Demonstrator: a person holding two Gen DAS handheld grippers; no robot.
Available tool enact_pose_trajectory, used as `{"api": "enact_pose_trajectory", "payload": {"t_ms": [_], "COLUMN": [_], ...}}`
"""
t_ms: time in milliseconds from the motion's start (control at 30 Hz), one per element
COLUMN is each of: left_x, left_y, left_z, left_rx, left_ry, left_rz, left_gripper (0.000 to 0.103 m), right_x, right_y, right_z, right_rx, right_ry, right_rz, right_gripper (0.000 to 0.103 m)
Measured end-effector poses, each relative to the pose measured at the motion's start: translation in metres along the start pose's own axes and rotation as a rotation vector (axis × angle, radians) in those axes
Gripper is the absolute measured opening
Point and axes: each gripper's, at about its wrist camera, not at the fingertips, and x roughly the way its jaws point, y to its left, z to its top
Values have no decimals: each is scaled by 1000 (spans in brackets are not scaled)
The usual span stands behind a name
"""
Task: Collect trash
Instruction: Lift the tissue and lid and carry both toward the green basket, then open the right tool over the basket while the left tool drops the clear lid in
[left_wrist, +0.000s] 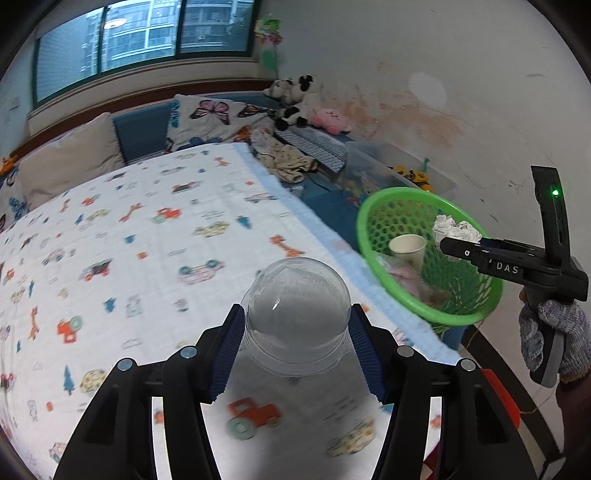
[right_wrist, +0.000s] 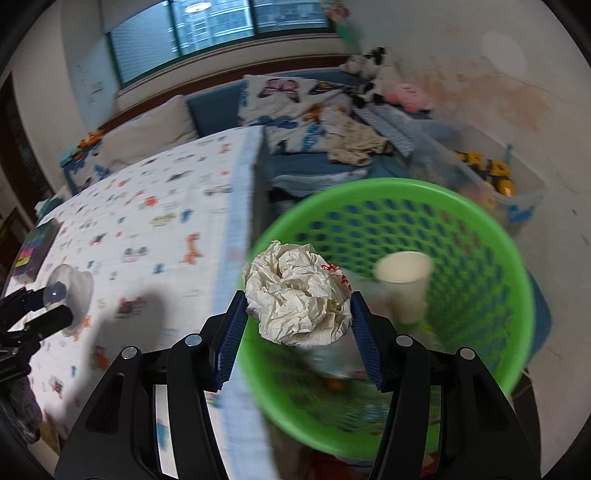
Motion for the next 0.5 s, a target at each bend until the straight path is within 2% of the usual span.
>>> {"api": "enact_pose_trajectory", "payload": {"t_ms": [333,433,500], "left_x": [23,31,36], "left_y": [-52,-64,-72], "left_z": [20,25,28], "left_rx": [85,102,116], "left_ry": [15,25,29], "left_rz": [-52,-70,-75], "left_gripper": [56,56,56], "right_x": [-6,-6,-7], "right_y": [-57,-68,-75], "right_z": [3,4,4], "right_rx": [51,64,76], "right_ry": [-1,-5,-11], "right_rz": [-98,-118,-128], "right_gripper": [59,61,67]}}
